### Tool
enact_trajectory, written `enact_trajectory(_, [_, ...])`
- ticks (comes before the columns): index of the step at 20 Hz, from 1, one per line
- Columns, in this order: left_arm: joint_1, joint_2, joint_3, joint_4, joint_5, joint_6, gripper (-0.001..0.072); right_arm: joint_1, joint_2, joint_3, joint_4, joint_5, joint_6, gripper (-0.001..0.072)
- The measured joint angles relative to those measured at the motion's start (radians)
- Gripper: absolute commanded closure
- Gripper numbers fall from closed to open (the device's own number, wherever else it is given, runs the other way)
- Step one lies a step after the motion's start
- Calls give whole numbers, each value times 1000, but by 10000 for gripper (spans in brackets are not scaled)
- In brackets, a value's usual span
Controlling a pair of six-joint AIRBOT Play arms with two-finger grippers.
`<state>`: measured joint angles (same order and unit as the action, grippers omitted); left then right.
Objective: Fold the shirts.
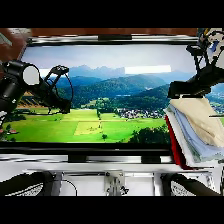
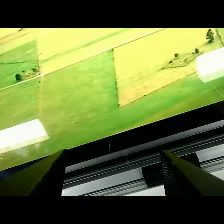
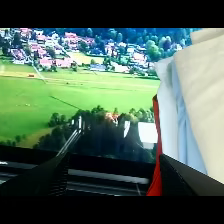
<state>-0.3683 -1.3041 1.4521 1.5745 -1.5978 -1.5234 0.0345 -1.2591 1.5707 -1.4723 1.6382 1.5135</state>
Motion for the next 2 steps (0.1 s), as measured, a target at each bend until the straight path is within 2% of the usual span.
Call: enact_trajectory(2, [0, 0, 0, 0, 0, 0, -13, 0, 0, 0, 0, 0, 0, 33])
